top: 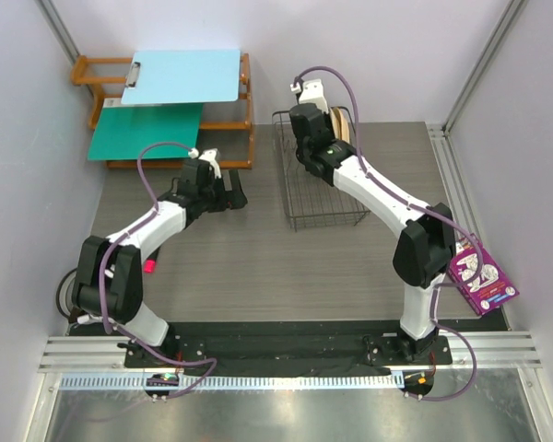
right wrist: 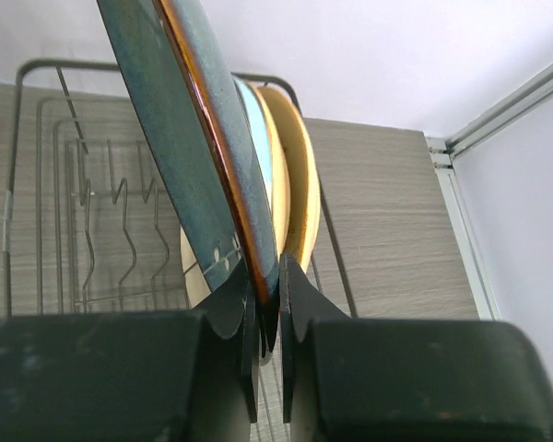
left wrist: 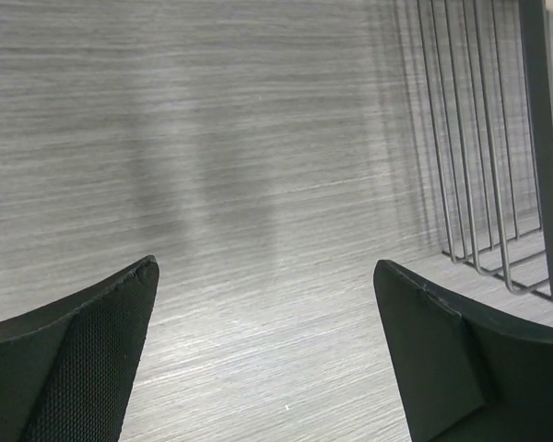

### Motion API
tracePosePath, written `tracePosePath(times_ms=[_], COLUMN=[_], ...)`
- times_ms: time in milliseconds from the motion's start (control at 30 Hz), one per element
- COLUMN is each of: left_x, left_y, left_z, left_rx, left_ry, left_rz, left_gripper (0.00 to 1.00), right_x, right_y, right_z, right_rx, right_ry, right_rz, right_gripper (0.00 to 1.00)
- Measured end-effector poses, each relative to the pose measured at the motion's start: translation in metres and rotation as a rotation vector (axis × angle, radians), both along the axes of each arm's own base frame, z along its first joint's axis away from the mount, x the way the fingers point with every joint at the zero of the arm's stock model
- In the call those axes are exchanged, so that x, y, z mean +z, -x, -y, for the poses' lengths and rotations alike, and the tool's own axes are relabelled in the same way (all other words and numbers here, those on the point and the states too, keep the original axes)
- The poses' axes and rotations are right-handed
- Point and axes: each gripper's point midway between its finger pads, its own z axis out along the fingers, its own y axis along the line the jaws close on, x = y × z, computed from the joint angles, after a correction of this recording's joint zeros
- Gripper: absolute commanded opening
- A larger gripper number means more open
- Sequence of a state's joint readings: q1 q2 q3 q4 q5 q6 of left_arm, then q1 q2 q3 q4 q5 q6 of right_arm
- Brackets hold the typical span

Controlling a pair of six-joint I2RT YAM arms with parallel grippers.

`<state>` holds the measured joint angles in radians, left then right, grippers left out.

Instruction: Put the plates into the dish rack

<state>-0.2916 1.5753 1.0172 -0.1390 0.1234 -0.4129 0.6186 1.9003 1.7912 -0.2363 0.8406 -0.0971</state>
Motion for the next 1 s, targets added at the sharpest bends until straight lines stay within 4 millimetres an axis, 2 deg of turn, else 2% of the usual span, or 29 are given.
tracePosePath(times_ms=[333,600,1000], left_x=[-0.010,-0.012,-0.014], left_y=[0.010,0.010,0.011], left_z=[-0.003,-0.007,-0.009], left_rx=[-0.001,0.008,0.016], left_ry=[-0.008,-0.009,-0.005], left_rz=[-0.024,-0.028,-0.032], left_gripper=[1.00,0.99,1.00], right_x=[-0.057,-0.071,-0.101], right_y=[-0.020,-0.030,-0.026], right_z=[0.005,0.007,0.005], right_rx=[-0.040,-0.062,-0.155], right_ry=[0.043,-0.018,-0.097], right_rz=[-0.096,-0.108,-0.144], right_gripper=[0.01,0.01,0.01])
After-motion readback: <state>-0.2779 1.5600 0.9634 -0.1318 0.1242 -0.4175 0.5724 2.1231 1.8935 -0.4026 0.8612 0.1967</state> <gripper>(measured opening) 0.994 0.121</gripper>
